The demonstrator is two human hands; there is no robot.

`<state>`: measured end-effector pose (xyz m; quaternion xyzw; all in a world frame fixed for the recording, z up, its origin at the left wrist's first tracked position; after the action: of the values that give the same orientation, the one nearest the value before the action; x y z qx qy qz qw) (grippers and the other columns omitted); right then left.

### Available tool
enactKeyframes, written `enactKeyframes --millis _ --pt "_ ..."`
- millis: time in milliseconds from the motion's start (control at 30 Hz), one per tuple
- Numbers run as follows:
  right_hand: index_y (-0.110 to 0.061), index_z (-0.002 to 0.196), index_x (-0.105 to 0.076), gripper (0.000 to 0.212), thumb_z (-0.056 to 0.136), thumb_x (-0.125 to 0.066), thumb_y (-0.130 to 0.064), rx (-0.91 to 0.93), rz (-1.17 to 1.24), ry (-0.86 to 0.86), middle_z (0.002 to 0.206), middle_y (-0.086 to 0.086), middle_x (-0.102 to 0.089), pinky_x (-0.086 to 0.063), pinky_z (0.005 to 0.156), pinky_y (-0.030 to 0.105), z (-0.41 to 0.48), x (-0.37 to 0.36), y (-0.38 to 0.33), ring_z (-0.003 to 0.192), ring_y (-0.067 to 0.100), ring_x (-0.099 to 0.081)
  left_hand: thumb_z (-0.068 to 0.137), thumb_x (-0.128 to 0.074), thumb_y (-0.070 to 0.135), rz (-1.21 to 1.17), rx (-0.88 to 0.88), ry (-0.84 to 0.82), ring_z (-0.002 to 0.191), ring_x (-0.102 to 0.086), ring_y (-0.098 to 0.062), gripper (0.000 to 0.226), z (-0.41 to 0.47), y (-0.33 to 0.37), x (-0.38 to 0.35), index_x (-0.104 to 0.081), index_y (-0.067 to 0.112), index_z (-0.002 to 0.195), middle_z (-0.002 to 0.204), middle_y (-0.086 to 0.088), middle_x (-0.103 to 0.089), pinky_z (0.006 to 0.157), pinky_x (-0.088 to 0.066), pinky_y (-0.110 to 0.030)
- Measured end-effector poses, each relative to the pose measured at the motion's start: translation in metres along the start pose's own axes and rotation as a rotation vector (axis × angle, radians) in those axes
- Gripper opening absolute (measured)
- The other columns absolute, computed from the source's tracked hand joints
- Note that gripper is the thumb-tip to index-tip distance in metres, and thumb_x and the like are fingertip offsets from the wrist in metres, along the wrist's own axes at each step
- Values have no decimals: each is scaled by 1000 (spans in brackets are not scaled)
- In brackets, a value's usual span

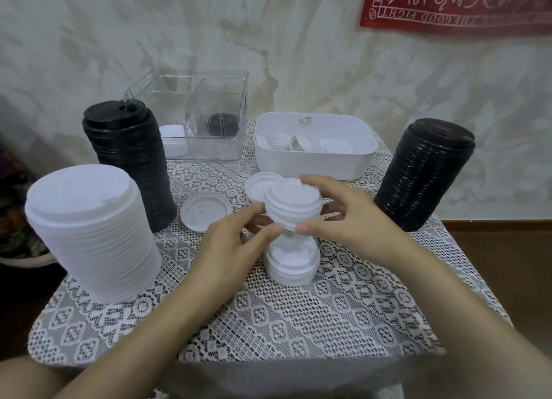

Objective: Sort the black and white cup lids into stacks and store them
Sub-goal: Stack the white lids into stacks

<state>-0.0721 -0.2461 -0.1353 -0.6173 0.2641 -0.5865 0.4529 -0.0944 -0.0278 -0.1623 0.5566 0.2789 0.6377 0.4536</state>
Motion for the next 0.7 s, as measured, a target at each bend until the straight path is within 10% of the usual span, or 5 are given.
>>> enactKeyframes --millis 133,333,700 --pt "-47 144 -49 77 80 -89 -28 42 10 -1 135 -22 -58 -57 99 40 1 -3 -3 116 5 -64 88 -74 21 -413 127 30 76 -68 3 20 7 3 -2 -74 23 108 86 13 -78 68 -50 -14" --pt "-50 137 -44 82 70 -91 -48 55 -7 35 136 -29 -54 -56 98 39 2 -11 -9 114 -3 -61 81 -74 23 -717 261 -52 62 -51 -8 18 14 -5 -2 -78 19 99 81 -1 -61 54 -42 -20" --pt "-49 154 -32 99 72 -84 -61 67 -229 76 153 -15 -47 -36 120 44 3 -14 -11 139 9 -45 98 -59 15 -792 274 -36 48 -42 -6 7 9 5 -9 -63 11 99 61 5 -47 43 -33 -17"
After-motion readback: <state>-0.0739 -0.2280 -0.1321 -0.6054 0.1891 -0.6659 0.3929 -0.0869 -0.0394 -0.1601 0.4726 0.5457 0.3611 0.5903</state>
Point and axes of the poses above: each hand's wrist, its own z-axis towards the middle knuckle, its own x-axis out of the back of the hand, y = z × x, the point moved 2 cm from there along z, towards the middle knuckle
